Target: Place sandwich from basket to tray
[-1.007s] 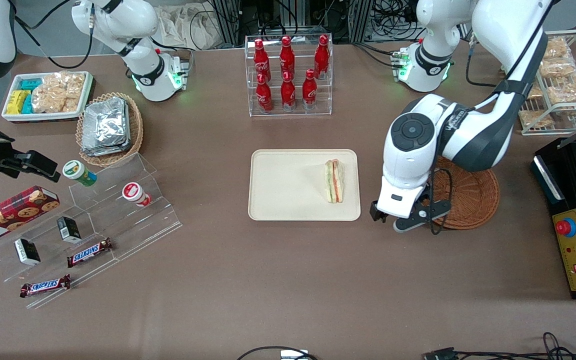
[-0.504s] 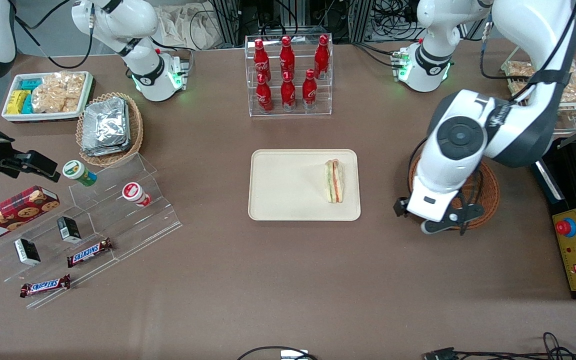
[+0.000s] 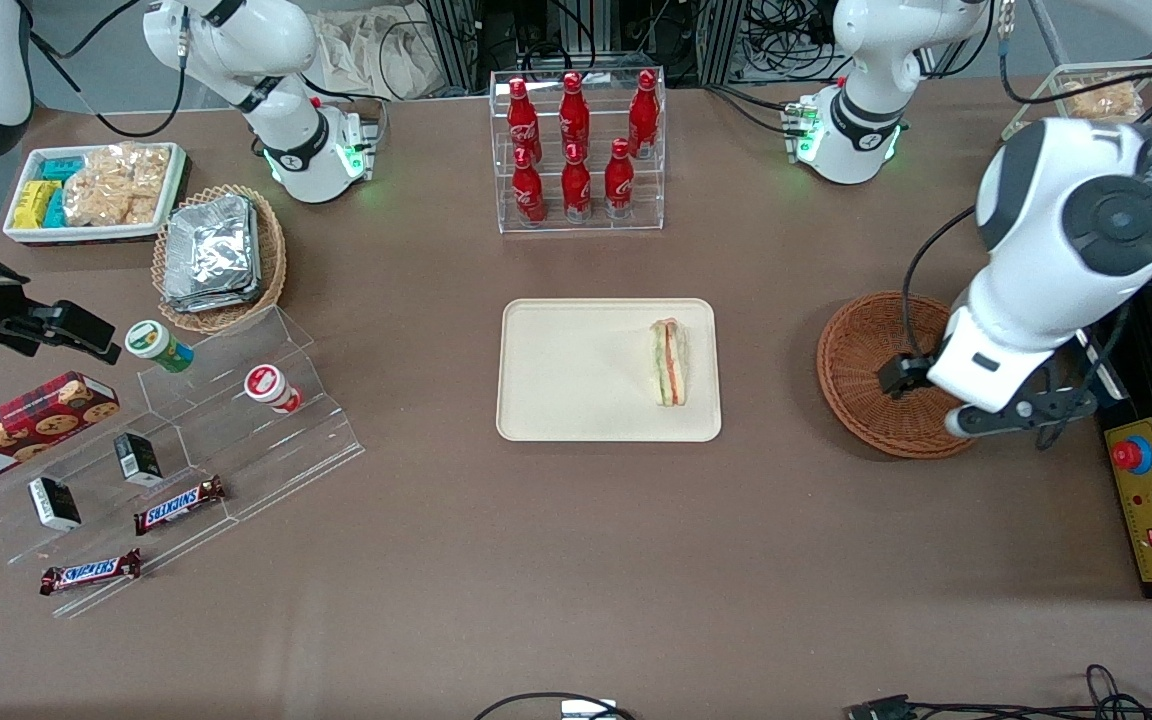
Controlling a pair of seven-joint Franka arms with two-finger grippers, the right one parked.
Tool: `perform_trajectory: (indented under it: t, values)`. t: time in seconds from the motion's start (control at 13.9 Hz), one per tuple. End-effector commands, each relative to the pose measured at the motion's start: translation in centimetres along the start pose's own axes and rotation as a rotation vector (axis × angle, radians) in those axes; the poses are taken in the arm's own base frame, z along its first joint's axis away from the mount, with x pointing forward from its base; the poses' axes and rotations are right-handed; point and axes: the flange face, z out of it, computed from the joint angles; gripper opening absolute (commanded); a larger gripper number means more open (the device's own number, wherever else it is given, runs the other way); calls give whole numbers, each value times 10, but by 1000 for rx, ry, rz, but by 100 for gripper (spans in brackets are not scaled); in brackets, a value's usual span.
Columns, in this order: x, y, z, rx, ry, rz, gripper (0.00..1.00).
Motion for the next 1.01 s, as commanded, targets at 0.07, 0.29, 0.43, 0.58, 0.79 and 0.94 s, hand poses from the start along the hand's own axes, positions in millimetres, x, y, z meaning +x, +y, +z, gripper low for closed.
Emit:
perform_trajectory:
  t: [0.07,0.29,0.43,0.58,0.79,0.94]
  values:
    - [-29,-38,-31,-8,-26,60,100]
    - [-46,-67,-59,-44,-34,112,100]
    - [-57,-80,-76,-72,-40,97,100]
    - [-70,-93,-91,-95,-39,146,100]
    - [-83,-97,-108,-90,-45,157,100]
    - [-84,-97,-108,-90,-47,152,100]
